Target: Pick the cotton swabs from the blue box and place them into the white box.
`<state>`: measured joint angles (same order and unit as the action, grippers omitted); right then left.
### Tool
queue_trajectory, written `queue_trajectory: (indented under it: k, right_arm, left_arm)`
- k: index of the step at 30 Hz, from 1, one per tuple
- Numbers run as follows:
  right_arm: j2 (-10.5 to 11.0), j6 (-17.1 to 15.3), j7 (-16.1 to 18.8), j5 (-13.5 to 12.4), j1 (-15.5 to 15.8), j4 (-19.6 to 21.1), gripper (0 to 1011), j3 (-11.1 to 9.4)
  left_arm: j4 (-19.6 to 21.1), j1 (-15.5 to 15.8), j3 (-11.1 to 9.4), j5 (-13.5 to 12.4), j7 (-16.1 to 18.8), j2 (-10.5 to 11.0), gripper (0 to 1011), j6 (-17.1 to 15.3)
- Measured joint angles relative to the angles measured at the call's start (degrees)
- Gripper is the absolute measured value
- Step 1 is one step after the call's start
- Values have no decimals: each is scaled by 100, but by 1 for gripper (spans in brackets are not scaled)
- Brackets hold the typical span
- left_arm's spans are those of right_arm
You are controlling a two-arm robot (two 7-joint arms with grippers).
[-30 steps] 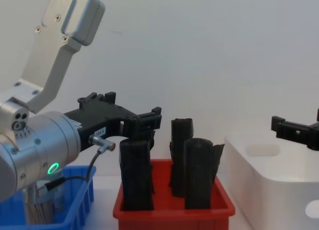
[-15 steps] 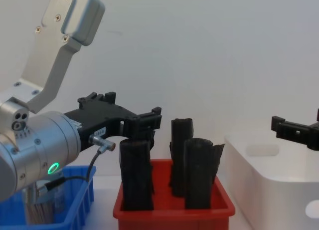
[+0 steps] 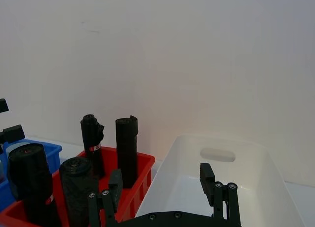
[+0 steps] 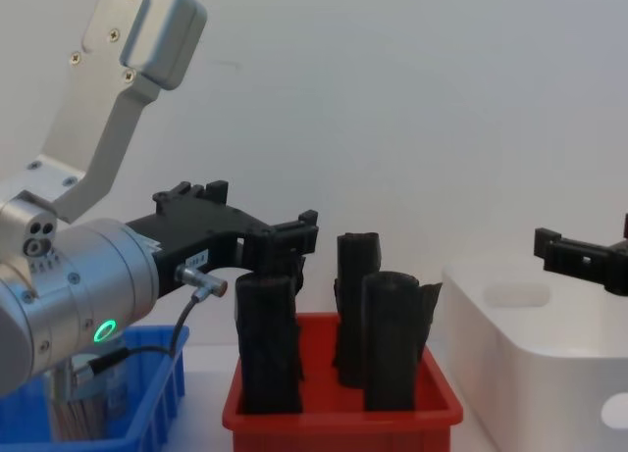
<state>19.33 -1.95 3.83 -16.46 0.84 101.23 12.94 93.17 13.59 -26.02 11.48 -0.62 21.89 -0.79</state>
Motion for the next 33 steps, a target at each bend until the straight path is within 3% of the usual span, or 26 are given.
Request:
queue_trajectory:
  k: [8, 16, 25, 33]
  right_arm:
    - [-75, -114, 119, 38, -137, -114, 1001, 22]
    - [-208, -549, 601, 131, -489, -444, 1001, 74]
    - [-336, -1168, 1318, 250, -983, -891, 1002, 120]
    - [-520, -1764, 2221, 435, -1635, -1489, 1001, 203]
  left_arm:
    - [0, 0, 0, 0, 0, 0, 1004, 0]
    - [0, 0, 0, 0, 0, 0, 1004, 0]
    - [0, 0, 0, 0, 0, 0, 1004, 0]
    - [0, 0, 0, 0, 0, 0, 1004, 0]
